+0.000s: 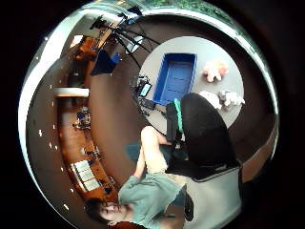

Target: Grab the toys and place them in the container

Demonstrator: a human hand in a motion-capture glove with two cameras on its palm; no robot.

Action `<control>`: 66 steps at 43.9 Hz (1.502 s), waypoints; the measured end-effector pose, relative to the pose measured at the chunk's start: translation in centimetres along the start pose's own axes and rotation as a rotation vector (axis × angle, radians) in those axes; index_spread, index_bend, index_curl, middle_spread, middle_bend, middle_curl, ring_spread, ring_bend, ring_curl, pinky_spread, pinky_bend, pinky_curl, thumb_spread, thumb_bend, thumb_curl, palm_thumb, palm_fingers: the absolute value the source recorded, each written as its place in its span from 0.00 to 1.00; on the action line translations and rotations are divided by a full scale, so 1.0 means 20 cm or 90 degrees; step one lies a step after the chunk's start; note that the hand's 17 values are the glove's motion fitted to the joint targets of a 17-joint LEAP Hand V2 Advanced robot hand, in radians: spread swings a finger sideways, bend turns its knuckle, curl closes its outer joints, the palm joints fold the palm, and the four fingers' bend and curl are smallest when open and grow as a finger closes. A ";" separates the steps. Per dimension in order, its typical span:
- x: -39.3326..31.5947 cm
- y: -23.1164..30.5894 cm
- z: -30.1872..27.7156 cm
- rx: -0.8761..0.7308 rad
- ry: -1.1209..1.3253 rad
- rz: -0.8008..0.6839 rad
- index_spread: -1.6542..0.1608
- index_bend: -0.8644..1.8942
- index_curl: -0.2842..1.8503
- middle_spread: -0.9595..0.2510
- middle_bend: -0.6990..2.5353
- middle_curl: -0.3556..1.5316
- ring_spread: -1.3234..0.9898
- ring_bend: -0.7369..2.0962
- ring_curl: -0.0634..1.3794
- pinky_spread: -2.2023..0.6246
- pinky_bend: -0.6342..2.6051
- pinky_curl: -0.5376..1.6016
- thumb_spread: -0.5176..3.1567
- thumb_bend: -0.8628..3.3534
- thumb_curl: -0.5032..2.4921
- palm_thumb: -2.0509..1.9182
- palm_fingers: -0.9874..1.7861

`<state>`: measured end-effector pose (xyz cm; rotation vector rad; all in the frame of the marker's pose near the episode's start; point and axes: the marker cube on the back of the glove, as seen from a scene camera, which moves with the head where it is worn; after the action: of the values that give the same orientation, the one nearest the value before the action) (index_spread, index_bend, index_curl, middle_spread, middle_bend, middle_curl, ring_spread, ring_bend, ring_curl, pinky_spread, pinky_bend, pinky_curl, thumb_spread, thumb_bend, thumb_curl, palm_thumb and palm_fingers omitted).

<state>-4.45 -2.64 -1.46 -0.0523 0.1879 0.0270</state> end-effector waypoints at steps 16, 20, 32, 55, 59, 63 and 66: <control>0.04 -0.27 0.49 -0.075 0.009 0.011 0.79 0.33 0.19 0.82 0.25 0.28 0.58 0.34 0.20 0.79 0.42 0.40 0.54 0.22 0.24 0.52 0.26; 0.07 -0.35 0.73 -0.099 -0.006 0.010 0.80 0.33 0.19 0.82 0.25 0.28 0.58 0.34 0.21 0.79 0.42 0.40 0.54 0.22 0.25 0.52 0.26; 0.16 -0.51 1.45 -0.179 -0.013 0.007 0.80 0.32 0.18 0.82 0.25 0.28 0.57 0.36 0.23 0.79 0.44 0.41 0.53 0.21 0.26 0.53 0.27; 0.29 -0.63 2.10 -0.093 0.004 0.034 0.79 0.36 0.17 0.78 0.33 0.32 0.52 0.55 0.34 0.74 0.51 0.43 0.53 0.25 0.30 0.63 0.53; 0.30 -0.63 2.12 -0.063 -0.026 0.043 0.79 0.38 0.18 0.73 0.35 0.34 0.48 0.60 0.36 0.71 0.52 0.43 0.51 0.26 0.32 0.67 0.60; 0.26 -0.68 2.09 -0.064 -0.045 0.050 0.77 0.40 0.19 0.68 0.39 0.37 0.45 0.64 0.41 0.69 0.53 0.44 0.47 0.27 0.35 0.69 0.67; 0.26 -0.67 2.06 -0.079 -0.048 0.061 0.76 0.43 0.19 0.66 0.44 0.40 0.43 0.66 0.43 0.68 0.52 0.45 0.44 0.26 0.36 0.70 0.72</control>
<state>8.75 -13.70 38.60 -0.1658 0.1135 0.1361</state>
